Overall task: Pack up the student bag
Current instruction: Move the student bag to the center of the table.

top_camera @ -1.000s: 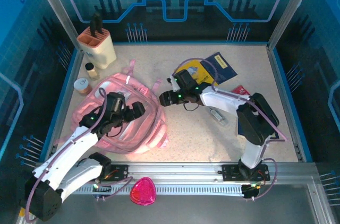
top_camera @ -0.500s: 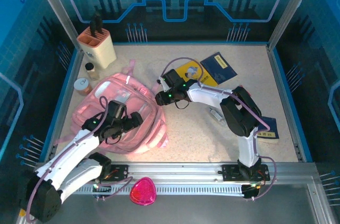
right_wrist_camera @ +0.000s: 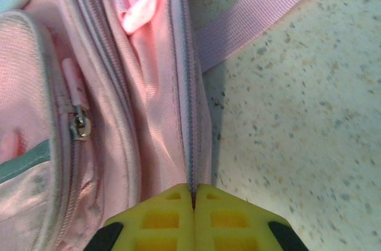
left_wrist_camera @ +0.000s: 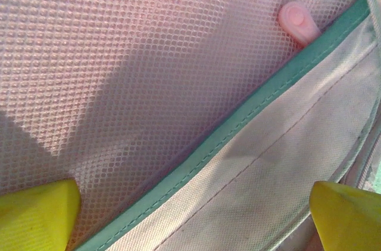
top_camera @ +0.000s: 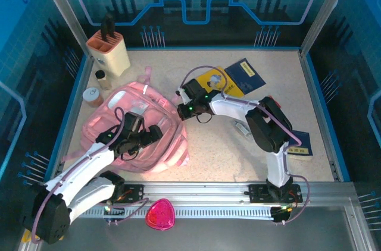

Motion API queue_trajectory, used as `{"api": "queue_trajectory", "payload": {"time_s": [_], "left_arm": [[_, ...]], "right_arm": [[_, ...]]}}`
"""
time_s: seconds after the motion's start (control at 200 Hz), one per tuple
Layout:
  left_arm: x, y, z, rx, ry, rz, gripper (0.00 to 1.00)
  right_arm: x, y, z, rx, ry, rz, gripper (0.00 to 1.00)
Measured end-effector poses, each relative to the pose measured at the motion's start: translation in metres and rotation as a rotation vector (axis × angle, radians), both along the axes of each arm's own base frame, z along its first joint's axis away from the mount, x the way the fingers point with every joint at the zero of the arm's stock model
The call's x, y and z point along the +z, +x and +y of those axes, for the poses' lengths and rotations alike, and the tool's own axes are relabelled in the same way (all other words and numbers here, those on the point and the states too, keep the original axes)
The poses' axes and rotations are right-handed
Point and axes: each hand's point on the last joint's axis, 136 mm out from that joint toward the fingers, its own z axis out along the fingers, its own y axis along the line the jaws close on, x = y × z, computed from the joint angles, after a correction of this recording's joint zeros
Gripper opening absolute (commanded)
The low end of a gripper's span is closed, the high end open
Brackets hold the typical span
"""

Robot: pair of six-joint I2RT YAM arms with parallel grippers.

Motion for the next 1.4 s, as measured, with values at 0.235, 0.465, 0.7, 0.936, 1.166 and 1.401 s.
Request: {"api": "queue_trajectory", "payload": {"time_s": [0.235, 0.465, 0.7, 0.936, 1.166, 1.401], "left_arm": [[-0.003, 0.020, -0.032, -0.067, -0.081, -0.003, 0.98], [-0.001, 0.054, -0.086, -0.174, -0.102, 0.010, 0.98], [-0.002, 0.099, -0.116, -0.236, -0.064, 0.006, 0.98], [0.003, 0.142, -0.113, -0.266, 0.039, -0.070, 0.99], [0.015, 0.159, -0.080, -0.233, 0.077, -0.107, 0.99], [0.075, 0.129, -0.062, -0.221, 0.060, -0.237, 0.99]], "right_arm": [[0.014, -0.019, -0.058, -0.073, 0.014, 0.015, 0.00], [0.024, -0.044, -0.117, -0.160, -0.010, -0.008, 0.00], [0.023, -0.064, -0.135, -0.171, -0.013, -0.006, 0.00], [0.019, -0.087, -0.103, -0.070, -0.004, 0.005, 0.05], [0.022, -0.111, -0.052, 0.024, 0.064, 0.045, 0.39], [0.047, -0.095, -0.060, -0.032, 0.112, 0.015, 0.66]]}}
